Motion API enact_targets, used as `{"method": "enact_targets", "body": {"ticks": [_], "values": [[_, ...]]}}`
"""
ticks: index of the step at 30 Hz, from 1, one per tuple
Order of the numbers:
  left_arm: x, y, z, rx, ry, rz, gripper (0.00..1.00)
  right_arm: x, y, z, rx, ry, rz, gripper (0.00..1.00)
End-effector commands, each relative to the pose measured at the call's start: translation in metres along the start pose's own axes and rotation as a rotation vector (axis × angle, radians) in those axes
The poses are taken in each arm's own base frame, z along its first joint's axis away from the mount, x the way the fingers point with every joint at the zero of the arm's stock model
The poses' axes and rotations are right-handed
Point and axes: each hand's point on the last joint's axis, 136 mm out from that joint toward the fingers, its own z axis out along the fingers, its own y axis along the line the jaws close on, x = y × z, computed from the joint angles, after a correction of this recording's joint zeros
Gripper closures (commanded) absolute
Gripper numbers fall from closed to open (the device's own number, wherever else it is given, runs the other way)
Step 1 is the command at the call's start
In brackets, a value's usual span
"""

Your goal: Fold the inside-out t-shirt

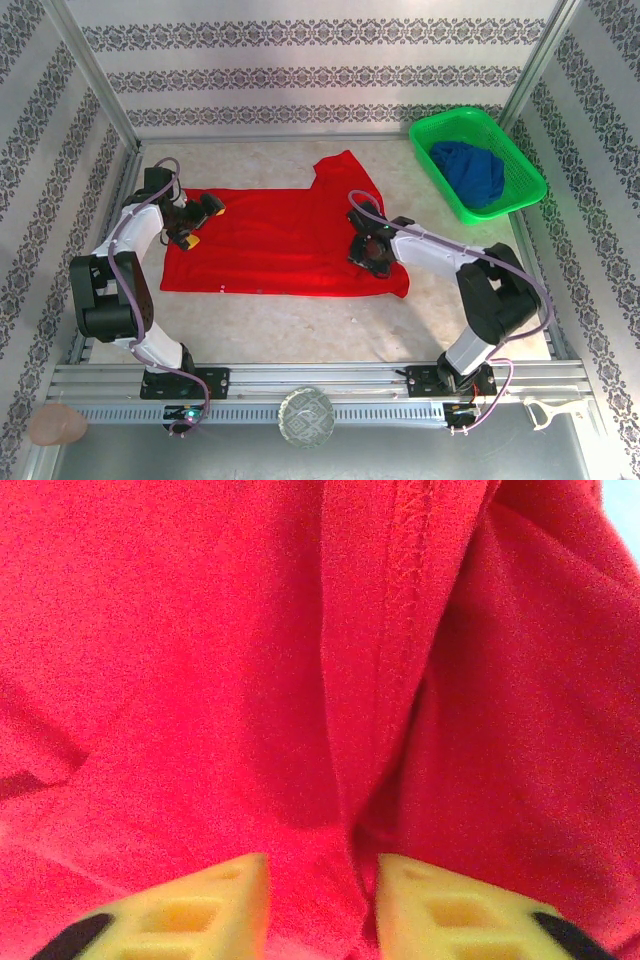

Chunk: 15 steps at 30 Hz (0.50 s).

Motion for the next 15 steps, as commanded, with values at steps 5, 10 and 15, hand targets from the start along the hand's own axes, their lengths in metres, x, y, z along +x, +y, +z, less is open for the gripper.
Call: {"method": "enact_targets", "body": {"ticks": [5, 10, 15], "values": [[-0.005, -0.007, -0.002, 0.034, 0.002, -0.012, 0.00, -0.012, 0.019, -0.014, -0.046, -0.024, -0.032, 1.00], [-0.006, -0.010, -0.002, 0.041, 0.004, -0.010, 0.00, -0.035, 0.046, -0.022, -0.135, -0.036, -0.012, 1.00], [-0.006, -0.010, -0.001, 0.044, 0.012, -0.005, 0.00, -0.071, 0.080, -0.016, -0.204, -0.044, 0.017, 1.00]]}}
